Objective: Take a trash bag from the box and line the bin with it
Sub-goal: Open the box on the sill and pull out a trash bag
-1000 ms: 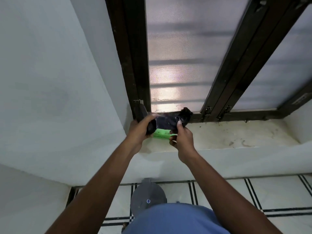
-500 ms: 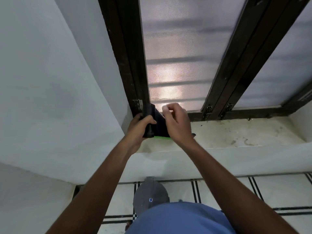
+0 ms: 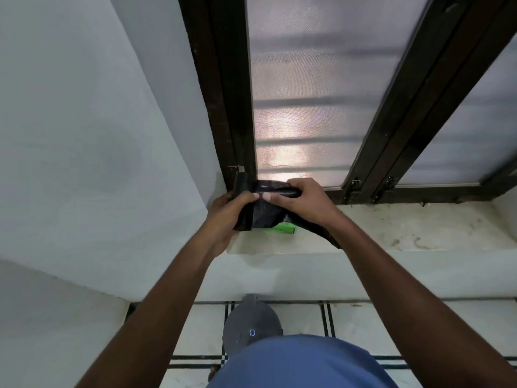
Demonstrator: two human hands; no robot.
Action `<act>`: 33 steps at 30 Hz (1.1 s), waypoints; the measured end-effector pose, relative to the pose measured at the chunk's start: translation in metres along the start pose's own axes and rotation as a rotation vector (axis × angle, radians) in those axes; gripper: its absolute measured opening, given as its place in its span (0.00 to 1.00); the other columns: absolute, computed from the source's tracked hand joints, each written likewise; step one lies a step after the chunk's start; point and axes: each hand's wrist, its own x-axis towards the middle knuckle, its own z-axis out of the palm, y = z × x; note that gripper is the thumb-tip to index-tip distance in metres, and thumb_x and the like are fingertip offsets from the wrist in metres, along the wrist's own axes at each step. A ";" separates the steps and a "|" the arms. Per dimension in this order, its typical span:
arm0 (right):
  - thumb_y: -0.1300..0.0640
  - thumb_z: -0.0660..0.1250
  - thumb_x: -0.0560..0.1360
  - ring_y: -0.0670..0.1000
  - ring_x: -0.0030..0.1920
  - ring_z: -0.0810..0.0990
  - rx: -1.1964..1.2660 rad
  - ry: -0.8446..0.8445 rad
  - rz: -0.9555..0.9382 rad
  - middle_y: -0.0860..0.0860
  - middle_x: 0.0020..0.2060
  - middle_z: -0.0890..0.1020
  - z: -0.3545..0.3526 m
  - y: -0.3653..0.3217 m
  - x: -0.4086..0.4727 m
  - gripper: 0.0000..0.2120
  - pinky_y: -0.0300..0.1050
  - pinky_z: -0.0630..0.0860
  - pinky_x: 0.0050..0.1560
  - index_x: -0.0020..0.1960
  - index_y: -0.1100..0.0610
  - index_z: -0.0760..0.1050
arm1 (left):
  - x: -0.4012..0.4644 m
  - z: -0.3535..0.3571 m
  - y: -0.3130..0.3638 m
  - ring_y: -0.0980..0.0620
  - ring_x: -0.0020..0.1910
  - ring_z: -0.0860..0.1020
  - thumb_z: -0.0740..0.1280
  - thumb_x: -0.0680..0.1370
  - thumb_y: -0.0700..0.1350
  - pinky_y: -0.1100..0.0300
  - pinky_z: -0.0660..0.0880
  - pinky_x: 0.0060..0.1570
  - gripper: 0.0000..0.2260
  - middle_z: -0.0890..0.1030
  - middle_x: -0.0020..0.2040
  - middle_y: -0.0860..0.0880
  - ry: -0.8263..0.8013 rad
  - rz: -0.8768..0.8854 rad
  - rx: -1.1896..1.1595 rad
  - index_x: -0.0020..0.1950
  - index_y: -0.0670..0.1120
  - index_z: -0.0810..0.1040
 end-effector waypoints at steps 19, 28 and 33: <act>0.50 0.61 0.81 0.56 0.85 0.66 -0.522 0.049 -0.130 0.53 0.80 0.75 -0.023 -0.010 0.007 0.33 0.70 0.39 0.87 0.86 0.51 0.66 | 0.002 0.012 0.006 0.43 0.61 0.85 0.66 0.82 0.52 0.49 0.81 0.58 0.18 0.88 0.62 0.43 -0.055 -0.067 -0.031 0.70 0.48 0.83; 0.37 0.74 0.79 0.50 0.38 0.81 -0.215 -0.077 -0.152 0.48 0.36 0.81 -0.004 -0.021 0.012 0.19 0.50 0.76 0.43 0.40 0.51 0.78 | -0.004 0.011 0.011 0.43 0.58 0.85 0.62 0.84 0.55 0.51 0.81 0.48 0.20 0.89 0.60 0.42 -0.005 -0.080 -0.045 0.68 0.47 0.84; 0.27 0.78 0.70 0.46 0.34 0.80 -0.223 -0.016 -0.099 0.48 0.34 0.83 -0.004 -0.011 0.006 0.28 0.45 0.74 0.38 0.40 0.52 0.81 | -0.004 0.000 0.007 0.45 0.60 0.88 0.77 0.80 0.54 0.50 0.84 0.51 0.18 0.90 0.59 0.48 0.004 0.033 0.018 0.69 0.50 0.84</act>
